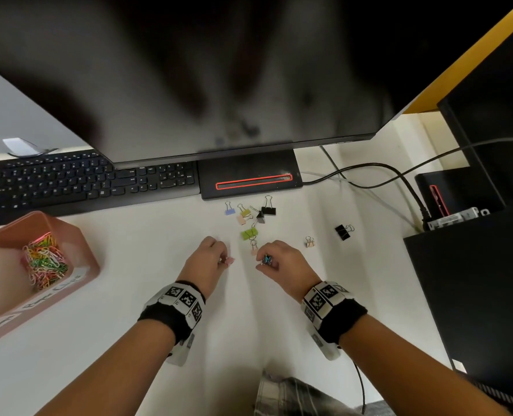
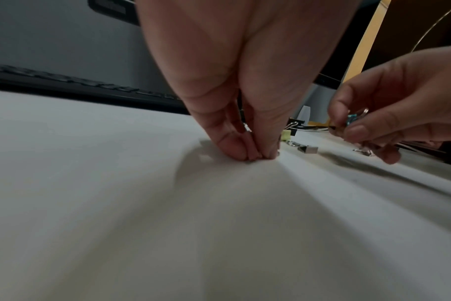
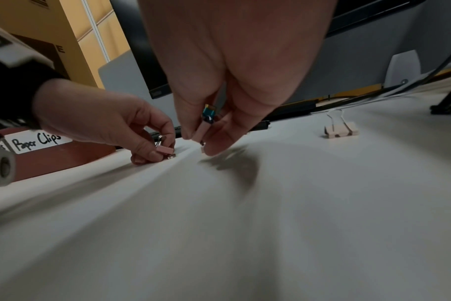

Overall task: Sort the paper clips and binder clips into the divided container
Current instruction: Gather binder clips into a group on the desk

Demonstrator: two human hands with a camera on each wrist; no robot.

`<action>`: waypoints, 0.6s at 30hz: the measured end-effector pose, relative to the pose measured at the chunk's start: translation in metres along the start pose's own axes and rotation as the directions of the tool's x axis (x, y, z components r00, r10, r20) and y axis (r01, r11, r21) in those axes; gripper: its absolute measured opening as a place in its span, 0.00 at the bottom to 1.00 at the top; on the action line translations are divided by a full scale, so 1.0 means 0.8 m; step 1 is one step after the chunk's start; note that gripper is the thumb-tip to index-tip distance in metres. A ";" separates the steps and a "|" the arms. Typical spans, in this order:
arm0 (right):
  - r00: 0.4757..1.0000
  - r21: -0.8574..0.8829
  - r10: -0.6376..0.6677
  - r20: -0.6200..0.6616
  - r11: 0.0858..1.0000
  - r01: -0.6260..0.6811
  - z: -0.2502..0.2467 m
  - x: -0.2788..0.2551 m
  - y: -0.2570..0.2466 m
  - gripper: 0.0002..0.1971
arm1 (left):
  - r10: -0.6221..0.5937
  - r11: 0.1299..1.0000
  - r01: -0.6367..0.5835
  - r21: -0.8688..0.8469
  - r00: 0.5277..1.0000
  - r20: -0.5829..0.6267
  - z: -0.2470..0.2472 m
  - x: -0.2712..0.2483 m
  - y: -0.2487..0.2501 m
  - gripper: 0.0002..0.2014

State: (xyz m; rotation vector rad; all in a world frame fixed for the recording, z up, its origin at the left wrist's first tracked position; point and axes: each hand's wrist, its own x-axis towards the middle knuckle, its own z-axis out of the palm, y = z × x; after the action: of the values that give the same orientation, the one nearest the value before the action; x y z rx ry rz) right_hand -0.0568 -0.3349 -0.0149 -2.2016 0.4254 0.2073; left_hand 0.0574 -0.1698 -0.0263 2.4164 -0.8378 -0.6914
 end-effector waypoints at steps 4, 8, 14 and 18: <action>0.999 -0.001 -0.030 0.019 1.000 0.030 0.016 -0.007 -0.019 0.05 | -0.023 0.998 0.023 -0.050 1.000 -0.014 -0.014 -0.014 -0.020 0.10; 0.996 -0.008 -0.082 0.041 0.997 0.082 0.035 -0.004 -0.048 0.06 | -0.167 0.958 0.143 -0.248 0.983 -0.079 -0.048 -0.045 -0.040 0.10; 0.956 0.074 -0.273 0.108 0.961 0.266 0.074 0.032 -0.166 0.05 | -0.291 0.896 0.153 -0.418 0.911 -0.291 -0.164 -0.136 -0.092 0.09; 0.851 0.140 -0.506 0.141 0.861 0.489 0.141 0.067 -0.296 0.05 | -0.471 0.856 0.275 -0.438 0.764 -0.442 -0.245 -0.202 -0.166 0.10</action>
State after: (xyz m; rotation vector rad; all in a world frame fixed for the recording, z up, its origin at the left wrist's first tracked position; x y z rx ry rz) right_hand 0.0808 -0.1228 0.0726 -2.0943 -0.2368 0.0886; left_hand 0.1196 0.0841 0.0913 2.2740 0.0210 -0.2280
